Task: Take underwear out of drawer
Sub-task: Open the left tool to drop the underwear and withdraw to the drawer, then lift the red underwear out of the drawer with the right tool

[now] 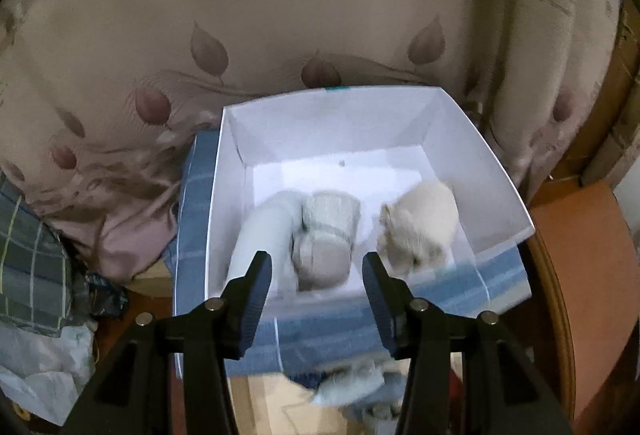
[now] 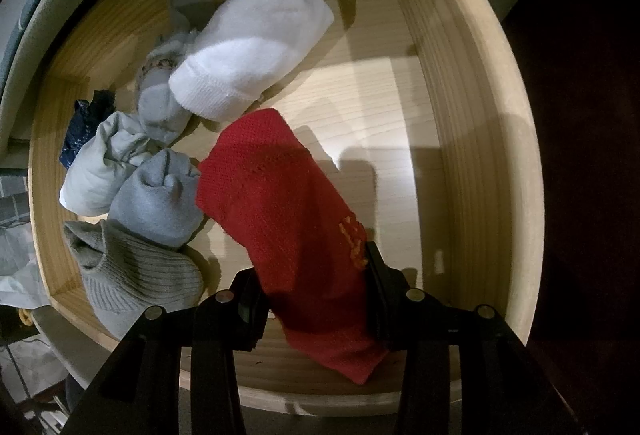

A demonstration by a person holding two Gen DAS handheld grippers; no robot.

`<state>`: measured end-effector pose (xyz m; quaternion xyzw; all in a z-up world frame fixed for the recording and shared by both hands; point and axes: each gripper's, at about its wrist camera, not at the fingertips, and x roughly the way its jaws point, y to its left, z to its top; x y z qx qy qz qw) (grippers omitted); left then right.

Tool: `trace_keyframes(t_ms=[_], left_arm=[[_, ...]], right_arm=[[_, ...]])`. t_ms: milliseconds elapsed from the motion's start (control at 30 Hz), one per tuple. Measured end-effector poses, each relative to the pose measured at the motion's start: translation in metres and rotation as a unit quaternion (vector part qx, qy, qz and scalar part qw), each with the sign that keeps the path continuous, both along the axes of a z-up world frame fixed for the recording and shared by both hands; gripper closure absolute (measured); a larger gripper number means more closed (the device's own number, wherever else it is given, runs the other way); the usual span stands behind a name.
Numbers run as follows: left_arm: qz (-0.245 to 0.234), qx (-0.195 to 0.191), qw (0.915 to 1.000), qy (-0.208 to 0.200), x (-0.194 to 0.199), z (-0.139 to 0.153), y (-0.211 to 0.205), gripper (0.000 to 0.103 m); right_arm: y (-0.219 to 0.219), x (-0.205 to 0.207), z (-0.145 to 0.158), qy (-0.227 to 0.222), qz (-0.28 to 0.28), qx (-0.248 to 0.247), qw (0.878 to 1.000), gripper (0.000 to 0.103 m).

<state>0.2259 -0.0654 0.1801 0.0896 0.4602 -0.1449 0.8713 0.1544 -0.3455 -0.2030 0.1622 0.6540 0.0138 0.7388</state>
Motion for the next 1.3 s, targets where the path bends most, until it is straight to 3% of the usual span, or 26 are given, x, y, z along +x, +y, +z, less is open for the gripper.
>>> trace_keyframes(t_ms=[233, 567, 767, 1033, 1300], left_arm=[[0.004, 0.012, 0.9998, 0.015, -0.058, -0.018, 0.034, 0.055], [0.058, 0.042, 0.9962, 0.049, -0.118, -0.104, 0.072, 0.053], [0.090, 0.052, 0.9922, 0.069, -0.128, -0.149, 0.076, 0.053], [0.140, 0.026, 0.9834, 0.113, -0.131, -0.191, 0.084, 0.053], [0.167, 0.022, 0.9812, 0.095, -0.139, -0.190, 0.091, 0.053]], right_arm=[[0.006, 0.002, 0.001, 0.003, 0.004, -0.013, 1.000, 0.063], [0.026, 0.002, 0.005, 0.004, 0.016, -0.037, 0.999, 0.063], [0.040, 0.001, 0.010, 0.002, 0.022, -0.053, 0.998, 0.063], [0.044, -0.002, 0.018, -0.006, 0.019, -0.052, 0.998, 0.064], [0.051, -0.012, 0.033, -0.034, 0.022, -0.068, 0.997, 0.064]])
